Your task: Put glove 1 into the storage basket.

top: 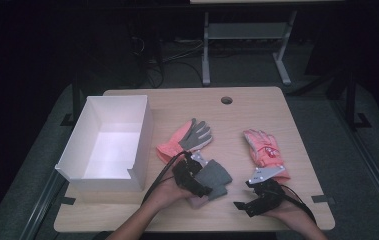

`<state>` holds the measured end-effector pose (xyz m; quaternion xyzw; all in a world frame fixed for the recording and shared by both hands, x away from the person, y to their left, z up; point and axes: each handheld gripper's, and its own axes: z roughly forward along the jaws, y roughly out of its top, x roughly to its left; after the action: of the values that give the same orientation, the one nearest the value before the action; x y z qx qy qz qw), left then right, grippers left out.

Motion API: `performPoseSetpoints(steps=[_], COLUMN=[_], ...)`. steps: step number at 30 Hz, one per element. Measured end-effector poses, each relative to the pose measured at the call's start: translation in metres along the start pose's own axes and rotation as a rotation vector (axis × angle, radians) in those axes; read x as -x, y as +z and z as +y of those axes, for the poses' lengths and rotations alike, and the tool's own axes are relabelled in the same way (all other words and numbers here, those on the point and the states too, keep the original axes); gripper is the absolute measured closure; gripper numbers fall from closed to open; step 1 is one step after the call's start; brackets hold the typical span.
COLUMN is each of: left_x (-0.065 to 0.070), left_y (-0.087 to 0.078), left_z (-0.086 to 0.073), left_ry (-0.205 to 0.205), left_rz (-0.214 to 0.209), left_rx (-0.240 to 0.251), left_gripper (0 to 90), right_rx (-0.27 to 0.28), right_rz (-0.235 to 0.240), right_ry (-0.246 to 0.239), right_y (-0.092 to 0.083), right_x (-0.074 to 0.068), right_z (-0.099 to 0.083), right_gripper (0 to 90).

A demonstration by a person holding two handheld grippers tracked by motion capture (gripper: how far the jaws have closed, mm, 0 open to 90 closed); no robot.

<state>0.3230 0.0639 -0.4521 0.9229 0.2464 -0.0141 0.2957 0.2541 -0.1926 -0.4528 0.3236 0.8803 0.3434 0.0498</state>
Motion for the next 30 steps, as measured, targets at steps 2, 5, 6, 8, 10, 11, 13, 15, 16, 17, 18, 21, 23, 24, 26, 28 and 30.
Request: performPoseSetpoints(steps=[2,5,6,8,10,11,13,15,16,17,18,21,23,24,26,28,30], left_x=[0.0002,-0.0004,-0.0008,-0.0009,-0.0003,0.0001,0.0009,0.0015,0.0011,0.0001,-0.0009,-0.0038,-0.0052,-0.0051,-0.0054,-0.0064,-0.0069], left_y=[0.0010,0.0024,0.0029,0.0021,0.0013,0.0010,0.0002,-0.0005,-0.0009,-0.0016,-0.0019,-0.0020,-0.0018,-0.0018,-0.0027,-0.0043,-0.0067], left_z=[0.0001,-0.0001,-0.0002,0.0001,0.0004,0.0007,0.0016,0.0024,0.0025,0.0027,0.0026,0.0029,0.0030,0.0030,0.0032,0.0034,0.0036], left_ry=[-0.001,-0.001,-0.005,0.002,0.007,0.007,0.012,0.016,0.015,0.014,0.008,-0.007,-0.019,-0.027,-0.030,-0.045,-0.056], left_rz=[0.000,-0.008,-0.013,-0.012,-0.008,-0.006,-0.008,-0.029,-0.037,-0.051,-0.066,-0.101,-0.114,-0.117,-0.121,-0.131,-0.142], left_rx=[-0.005,-0.013,-0.013,-0.019,-0.026,-0.029,-0.037,-0.039,-0.040,-0.047,-0.048,-0.056,-0.057,-0.053,-0.051,-0.045,-0.033], left_gripper=[13.2,13.6,14.1,15.3,18.5,20.7,25.3,33.9,37.5,41.6,45.9,55.9,60.2,61.6,63.1,64.3,64.9], right_rx=[-0.001,-0.012,-0.013,-0.010,-0.008,-0.007,-0.010,-0.004,-0.002,0.000,-0.003,-0.001,-0.002,0.000,-0.001,0.005,0.002], right_rz=[0.000,-0.008,-0.011,-0.015,-0.021,-0.023,-0.026,-0.028,-0.030,-0.031,-0.031,-0.034,-0.035,-0.035,-0.039,-0.036,-0.040], right_ry=[0.000,0.003,0.002,0.003,0.006,0.011,0.009,0.010,0.009,0.010,0.008,0.005,0.004,0.004,0.004,0.009,0.005], right_y=[0.0004,0.0015,0.0016,0.0019,0.0021,0.0022,0.0016,0.0017,0.0016,0.0015,0.0011,0.0012,0.0018,0.0025,0.0027,0.0021,0.0013], right_x=[0.0001,0.0000,0.0001,0.0008,0.0017,0.0020,0.0022,0.0022,0.0021,0.0019,0.0018,0.0015,0.0013,0.0014,0.0015,0.0017,0.0027], right_z=[-0.0001,0.0000,0.0000,0.0001,-0.0001,-0.0003,-0.0007,-0.0007,-0.0006,-0.0006,-0.0003,0.0001,0.0004,0.0002,-0.0001,-0.0005,-0.0006], right_gripper=[14.4,14.4,14.5,14.4,14.5,14.4,13.9,13.9,13.9,13.9,13.9,13.9,13.8,13.9,13.8,13.8,13.9])
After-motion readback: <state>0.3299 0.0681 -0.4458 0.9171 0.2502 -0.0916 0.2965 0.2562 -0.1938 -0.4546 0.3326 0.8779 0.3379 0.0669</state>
